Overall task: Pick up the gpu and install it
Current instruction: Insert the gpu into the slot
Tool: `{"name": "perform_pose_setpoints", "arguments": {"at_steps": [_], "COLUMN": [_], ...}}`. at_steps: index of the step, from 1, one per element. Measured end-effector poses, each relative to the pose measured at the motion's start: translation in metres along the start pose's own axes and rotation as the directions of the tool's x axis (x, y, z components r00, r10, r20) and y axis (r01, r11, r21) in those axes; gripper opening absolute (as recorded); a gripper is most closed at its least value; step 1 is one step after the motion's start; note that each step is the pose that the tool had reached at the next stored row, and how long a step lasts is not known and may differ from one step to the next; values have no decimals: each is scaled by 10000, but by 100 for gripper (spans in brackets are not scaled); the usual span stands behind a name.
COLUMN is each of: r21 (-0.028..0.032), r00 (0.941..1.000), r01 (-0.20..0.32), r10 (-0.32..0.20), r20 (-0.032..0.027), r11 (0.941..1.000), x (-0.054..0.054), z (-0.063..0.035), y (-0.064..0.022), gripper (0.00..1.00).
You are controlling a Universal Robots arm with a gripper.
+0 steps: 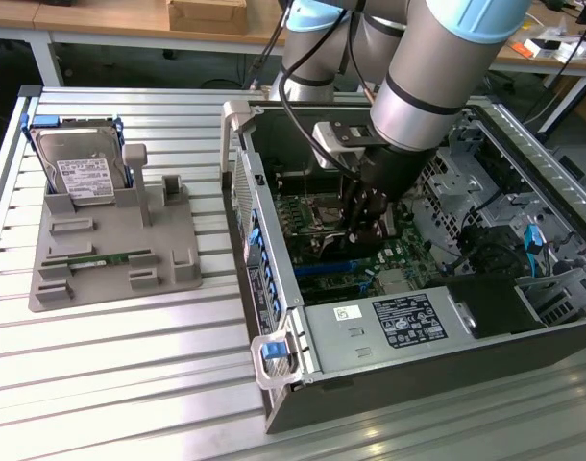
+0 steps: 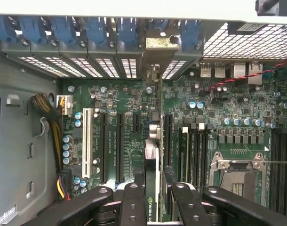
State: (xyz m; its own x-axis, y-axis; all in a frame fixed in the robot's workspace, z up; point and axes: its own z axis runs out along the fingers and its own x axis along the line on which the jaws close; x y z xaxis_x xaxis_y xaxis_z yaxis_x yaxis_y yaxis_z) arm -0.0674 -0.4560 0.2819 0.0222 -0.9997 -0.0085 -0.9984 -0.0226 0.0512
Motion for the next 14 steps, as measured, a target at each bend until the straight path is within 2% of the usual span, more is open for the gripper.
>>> {"name": "perform_pose_setpoints", "arguments": {"at_steps": [8,9,11,14], "r21": [1,1,-1,0], "r00": [10000,10000,10000,10000], "r01": [5,3,2,2], "r10": [-5,-3,-2,-2], "r20": [0,-17,-43,-43], "r11": [10000,10000,10000,10000], "x": [10,10,10,11], "z": [11,14,43,94], "y": [1,4,3,1], "gripper": [26,26,26,26]}}
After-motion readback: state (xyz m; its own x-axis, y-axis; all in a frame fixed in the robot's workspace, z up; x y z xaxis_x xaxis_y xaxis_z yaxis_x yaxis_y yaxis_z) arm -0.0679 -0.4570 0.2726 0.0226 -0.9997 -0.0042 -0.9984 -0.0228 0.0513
